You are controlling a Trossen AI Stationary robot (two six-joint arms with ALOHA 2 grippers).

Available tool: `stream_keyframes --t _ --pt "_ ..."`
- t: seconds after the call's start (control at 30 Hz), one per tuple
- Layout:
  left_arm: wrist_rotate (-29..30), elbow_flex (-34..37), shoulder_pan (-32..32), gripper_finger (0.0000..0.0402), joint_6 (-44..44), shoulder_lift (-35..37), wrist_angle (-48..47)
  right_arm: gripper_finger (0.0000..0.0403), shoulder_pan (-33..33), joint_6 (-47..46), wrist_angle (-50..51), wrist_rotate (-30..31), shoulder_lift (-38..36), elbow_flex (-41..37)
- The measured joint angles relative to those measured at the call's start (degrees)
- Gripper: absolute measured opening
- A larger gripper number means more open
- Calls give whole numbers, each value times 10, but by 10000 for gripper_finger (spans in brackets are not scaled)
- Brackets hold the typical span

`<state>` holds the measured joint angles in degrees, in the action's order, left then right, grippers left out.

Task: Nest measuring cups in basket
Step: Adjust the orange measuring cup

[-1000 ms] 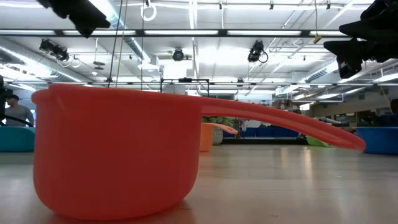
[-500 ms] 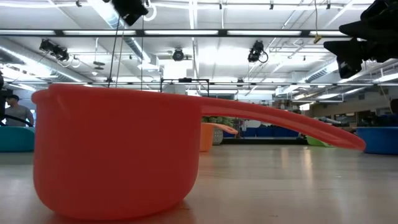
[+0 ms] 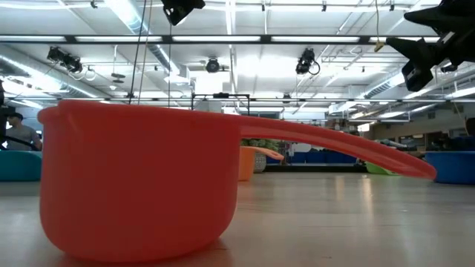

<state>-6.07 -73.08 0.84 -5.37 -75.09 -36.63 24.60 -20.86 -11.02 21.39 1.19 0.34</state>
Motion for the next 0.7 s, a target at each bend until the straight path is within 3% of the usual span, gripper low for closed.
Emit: stream_keyframes --t 0.13,0.4,0.7 --pt "1 0 0 22 -29 0 -1 187 0 -15 -9 4 0 0" --pt "10 0 0 16 -35 0 -1 187 0 -45 -10 122 0 0" --pt "20 0 0 16 -35 0 -1 187 0 -15 -12 131 0 0"
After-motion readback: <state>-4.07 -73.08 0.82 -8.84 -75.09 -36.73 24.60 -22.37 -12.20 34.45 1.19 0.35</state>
